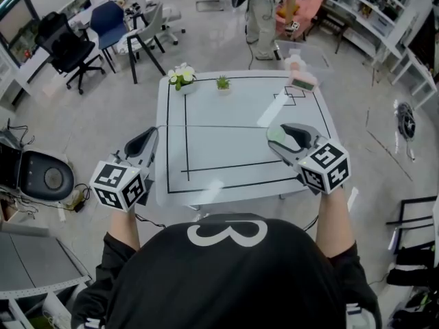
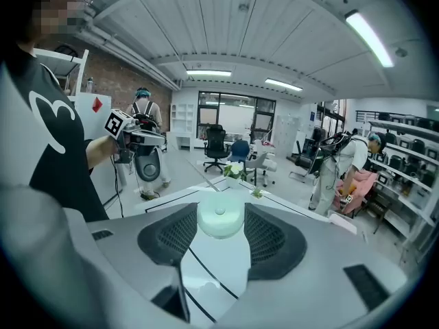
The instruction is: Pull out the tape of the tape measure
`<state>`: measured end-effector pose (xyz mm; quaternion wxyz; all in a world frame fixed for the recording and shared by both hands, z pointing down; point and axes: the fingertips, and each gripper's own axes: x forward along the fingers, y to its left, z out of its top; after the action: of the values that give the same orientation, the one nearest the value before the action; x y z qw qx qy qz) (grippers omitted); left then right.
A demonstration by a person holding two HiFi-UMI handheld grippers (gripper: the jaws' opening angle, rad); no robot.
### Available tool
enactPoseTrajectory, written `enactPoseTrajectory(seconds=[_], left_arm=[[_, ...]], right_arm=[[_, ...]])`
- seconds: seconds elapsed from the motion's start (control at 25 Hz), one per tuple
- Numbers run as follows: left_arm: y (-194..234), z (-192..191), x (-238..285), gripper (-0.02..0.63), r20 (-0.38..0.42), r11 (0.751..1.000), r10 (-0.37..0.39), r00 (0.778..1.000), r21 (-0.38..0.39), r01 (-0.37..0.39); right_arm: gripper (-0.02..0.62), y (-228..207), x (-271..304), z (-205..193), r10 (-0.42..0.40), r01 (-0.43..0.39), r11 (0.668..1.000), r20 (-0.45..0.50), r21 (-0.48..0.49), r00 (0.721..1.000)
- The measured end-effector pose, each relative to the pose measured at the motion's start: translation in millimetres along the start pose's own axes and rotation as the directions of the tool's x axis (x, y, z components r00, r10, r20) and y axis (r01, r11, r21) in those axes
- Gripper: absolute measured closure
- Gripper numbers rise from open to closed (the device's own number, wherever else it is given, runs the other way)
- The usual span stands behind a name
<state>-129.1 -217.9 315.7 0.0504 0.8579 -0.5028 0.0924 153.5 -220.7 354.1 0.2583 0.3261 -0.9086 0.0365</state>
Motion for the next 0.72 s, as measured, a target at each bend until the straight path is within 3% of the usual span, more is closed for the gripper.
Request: enactPoseTrajectory(seconds=[0.24, 0.72], left_arm=[[5, -1, 1, 0.6, -0.006, 0.999, 0.028, 1.0, -0.02, -0.028], [-19, -4, 23, 0.6, -0.027, 0.999, -0.046, 0.999, -0.022, 0.046]], right_arm=[[0.373, -6, -2, -4, -0.003, 0.003, 1.0, 0.002, 0.013, 1.0], [0.373, -4, 9, -5, 0.032, -0.032, 0.999, -0.008, 0.006, 0.999]])
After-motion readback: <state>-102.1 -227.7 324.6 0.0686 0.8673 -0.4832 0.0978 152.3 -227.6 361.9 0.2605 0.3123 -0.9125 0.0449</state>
